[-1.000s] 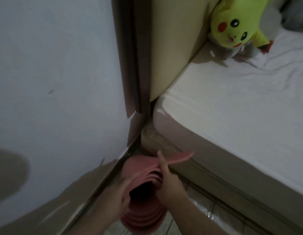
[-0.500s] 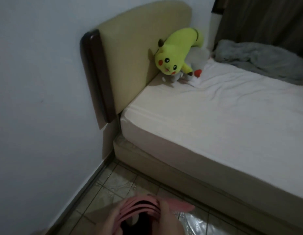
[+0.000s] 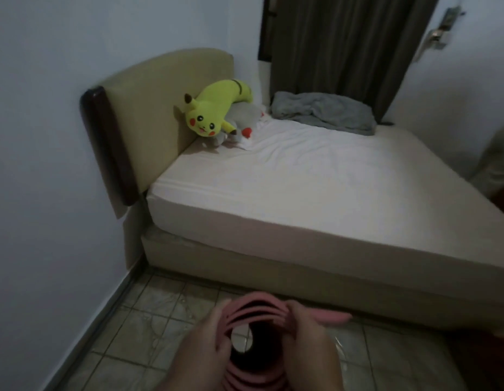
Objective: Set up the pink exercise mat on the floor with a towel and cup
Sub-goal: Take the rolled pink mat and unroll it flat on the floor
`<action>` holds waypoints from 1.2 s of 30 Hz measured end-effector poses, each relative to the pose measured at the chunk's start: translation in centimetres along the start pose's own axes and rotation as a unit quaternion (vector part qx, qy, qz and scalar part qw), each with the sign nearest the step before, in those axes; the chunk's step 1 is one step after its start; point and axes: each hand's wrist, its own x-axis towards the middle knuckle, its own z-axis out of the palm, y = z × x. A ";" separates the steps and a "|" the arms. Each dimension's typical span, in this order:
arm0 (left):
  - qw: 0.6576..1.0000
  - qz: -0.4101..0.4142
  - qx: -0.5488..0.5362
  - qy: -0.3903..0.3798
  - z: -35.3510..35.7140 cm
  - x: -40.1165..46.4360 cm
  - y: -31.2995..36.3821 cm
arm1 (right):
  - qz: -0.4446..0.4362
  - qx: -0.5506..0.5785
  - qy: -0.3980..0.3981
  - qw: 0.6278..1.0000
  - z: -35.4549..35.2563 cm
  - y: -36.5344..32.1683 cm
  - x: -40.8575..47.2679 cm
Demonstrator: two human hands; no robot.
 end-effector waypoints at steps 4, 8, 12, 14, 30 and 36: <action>0.999 0.050 0.005 0.010 1.8 -5.2 2.7 | -0.043 0.003 0.055 0.998 -3.8 2.9 -6.4; 0.997 0.073 0.003 0.001 3.9 -9.8 5.2 | -0.039 -0.009 0.058 0.998 -7.0 6.0 -11.1; 0.995 0.099 0.004 -0.006 7.0 -15.1 8.1 | -0.021 -0.027 0.064 0.997 -10.2 10.4 -15.4; 0.995 0.099 0.009 -0.011 8.9 -17.7 9.3 | -0.019 -0.026 0.062 0.998 -11.8 12.7 -17.6; 0.991 0.125 0.021 -0.041 24.6 -34.6 15.0 | -0.060 -0.062 0.085 0.993 -20.2 31.5 -31.1; 0.988 0.140 0.024 -0.059 28.9 -34.6 14.3 | -0.044 -0.047 0.086 0.994 -19.7 35.8 -31.5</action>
